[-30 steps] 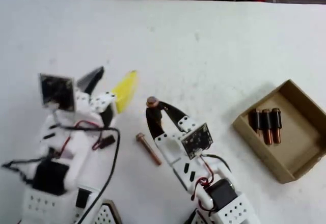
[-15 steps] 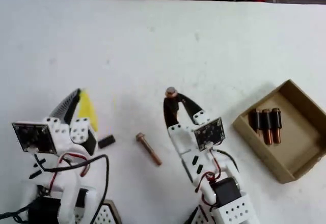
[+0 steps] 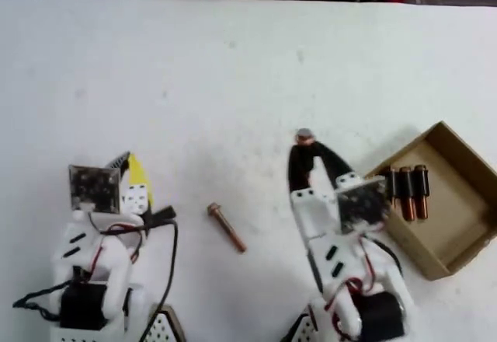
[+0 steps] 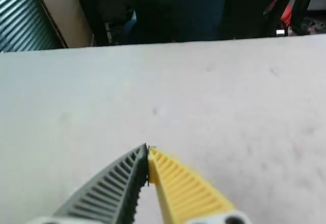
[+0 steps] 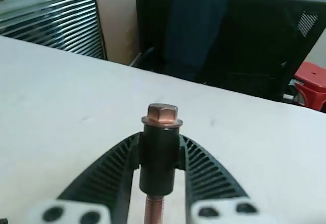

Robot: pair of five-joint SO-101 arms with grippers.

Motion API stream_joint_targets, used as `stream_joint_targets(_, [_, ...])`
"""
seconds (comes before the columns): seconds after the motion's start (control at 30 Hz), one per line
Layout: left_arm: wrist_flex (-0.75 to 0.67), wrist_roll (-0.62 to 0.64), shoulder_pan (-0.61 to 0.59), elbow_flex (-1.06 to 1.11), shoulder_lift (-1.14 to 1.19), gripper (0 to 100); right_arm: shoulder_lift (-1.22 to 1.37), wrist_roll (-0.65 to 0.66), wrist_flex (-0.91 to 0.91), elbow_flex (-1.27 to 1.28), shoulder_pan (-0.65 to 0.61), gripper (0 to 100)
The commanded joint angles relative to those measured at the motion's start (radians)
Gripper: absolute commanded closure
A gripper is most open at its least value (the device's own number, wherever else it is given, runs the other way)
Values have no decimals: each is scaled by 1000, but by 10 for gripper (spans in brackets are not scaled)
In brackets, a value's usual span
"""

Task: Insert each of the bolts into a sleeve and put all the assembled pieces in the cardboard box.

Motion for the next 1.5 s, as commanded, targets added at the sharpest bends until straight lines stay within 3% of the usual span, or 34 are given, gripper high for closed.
stream_joint_targets(0.0, [0, -9, -10, 58, -4, 977, -7, 14, 84, -183, 54, 981])
stream_joint_targets(0.13, [0, -5, -10, 129, -4, 977, 76, 14, 151, -302, 76, 981])
stream_joint_targets(0.37, [0, -3, -10, 204, -4, 977, 460, 14, 251, -500, 96, 981])
stream_joint_targets(0.47, [0, -3, -10, 244, -4, 977, 605, 17, 262, -555, 196, 981])
stream_joint_targets(0.57, [0, -3, -12, 258, -4, 977, 733, 129, 252, -589, 334, 981])
stream_joint_targets(0.67, [2, -3, -12, 259, -4, 977, 849, 235, 205, -597, 470, 981])
stream_joint_targets(0.9, [64, -3, -12, 259, -4, 977, 1150, 247, -21, -600, 722, 981])
stream_joint_targets(1.2, [137, -8, -12, 261, -4, 977, 1489, 256, -265, -603, 862, 981])
stream_joint_targets(1.47, [127, -9, -12, 287, -4, 977, 1666, 413, -355, -605, 909, 981])
